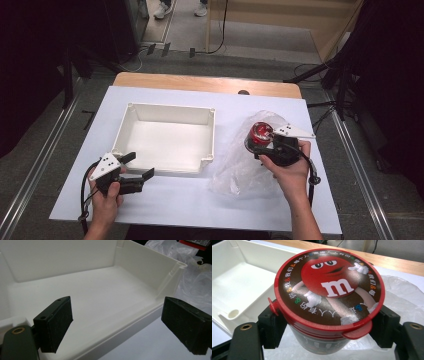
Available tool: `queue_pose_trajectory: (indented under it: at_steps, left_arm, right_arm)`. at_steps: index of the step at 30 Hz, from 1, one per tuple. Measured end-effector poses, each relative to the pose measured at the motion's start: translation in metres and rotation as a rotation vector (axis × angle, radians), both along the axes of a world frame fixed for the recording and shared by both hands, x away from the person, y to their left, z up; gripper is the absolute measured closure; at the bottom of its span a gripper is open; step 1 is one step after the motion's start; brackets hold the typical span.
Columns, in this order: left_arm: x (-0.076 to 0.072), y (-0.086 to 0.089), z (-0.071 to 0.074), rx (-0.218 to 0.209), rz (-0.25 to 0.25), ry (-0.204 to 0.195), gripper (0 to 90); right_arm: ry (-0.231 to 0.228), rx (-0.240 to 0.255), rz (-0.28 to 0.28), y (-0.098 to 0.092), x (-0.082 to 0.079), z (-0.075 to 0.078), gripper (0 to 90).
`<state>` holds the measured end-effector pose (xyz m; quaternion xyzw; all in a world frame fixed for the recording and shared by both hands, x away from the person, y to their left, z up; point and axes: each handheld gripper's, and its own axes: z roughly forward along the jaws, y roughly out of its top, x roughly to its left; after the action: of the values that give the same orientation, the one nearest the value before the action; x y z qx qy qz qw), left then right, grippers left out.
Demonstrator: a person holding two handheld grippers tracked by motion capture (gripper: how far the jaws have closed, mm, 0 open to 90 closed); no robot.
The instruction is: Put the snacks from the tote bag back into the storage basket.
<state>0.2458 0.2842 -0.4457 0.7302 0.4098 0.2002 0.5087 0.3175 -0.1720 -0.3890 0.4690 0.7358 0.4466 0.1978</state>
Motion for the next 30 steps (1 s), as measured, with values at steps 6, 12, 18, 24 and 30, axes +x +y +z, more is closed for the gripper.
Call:
queue_pose_trajectory:
  at_steps: [6, 12, 18, 24, 30]
  left_arm:
    - [-0.001, -0.001, 0.003, -0.012, -0.006, -0.016, 10.5]
    - [-0.004, -0.003, 0.006, 0.000, -0.014, -0.015, 10.5]
    - [-0.005, 0.000, 0.007, -0.004, -0.012, -0.016, 10.5]
    - [-0.007, 0.004, 0.007, -0.010, -0.003, -0.014, 10.6]
    - [-0.009, 0.005, 0.007, -0.002, -0.006, -0.014, 10.5]
  right_arm:
    - [0.001, 0.011, 0.013, 0.008, -0.001, 0.002, 25.9]
    - [0.001, 0.006, 0.026, 0.016, 0.000, 0.002, 25.9]
    - [-0.003, 0.004, 0.044, 0.027, 0.000, 0.006, 25.9]
    - [-0.012, 0.008, 0.070, 0.041, 0.002, 0.012, 26.0]
    - [-0.020, 0.015, 0.092, 0.051, 0.003, 0.016, 25.9]
